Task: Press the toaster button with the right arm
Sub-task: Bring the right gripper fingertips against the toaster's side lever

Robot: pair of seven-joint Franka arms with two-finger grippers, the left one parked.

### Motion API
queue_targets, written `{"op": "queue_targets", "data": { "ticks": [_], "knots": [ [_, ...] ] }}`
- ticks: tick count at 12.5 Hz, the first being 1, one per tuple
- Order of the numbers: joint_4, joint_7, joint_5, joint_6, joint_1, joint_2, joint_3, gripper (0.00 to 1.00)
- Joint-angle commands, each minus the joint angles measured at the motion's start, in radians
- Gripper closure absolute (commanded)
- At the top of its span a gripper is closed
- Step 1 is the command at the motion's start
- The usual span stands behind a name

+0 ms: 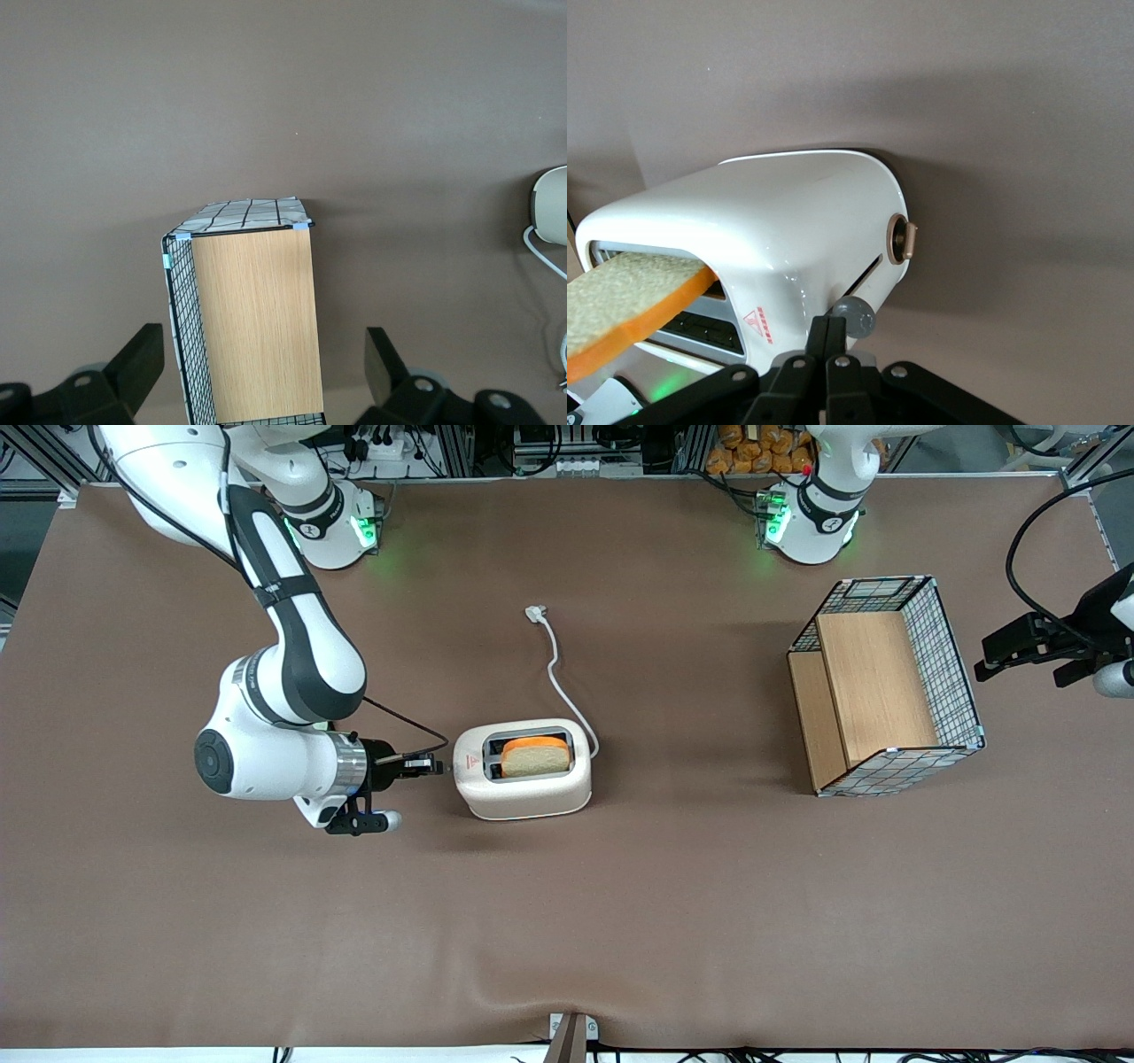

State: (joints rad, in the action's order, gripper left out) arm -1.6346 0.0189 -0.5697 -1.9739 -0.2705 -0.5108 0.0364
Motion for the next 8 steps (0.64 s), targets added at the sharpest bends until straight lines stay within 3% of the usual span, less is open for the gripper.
{"op": "queue_targets", "data": {
  "ticks": [1, 8],
  "knots": [
    [-0.007, -0.040, -0.032, -0.025, -0.015, -0.012, -0.007, 1.00],
    [-0.007, -0.062, -0.027, -0.055, -0.013, -0.038, -0.009, 1.00]
  ]
}}
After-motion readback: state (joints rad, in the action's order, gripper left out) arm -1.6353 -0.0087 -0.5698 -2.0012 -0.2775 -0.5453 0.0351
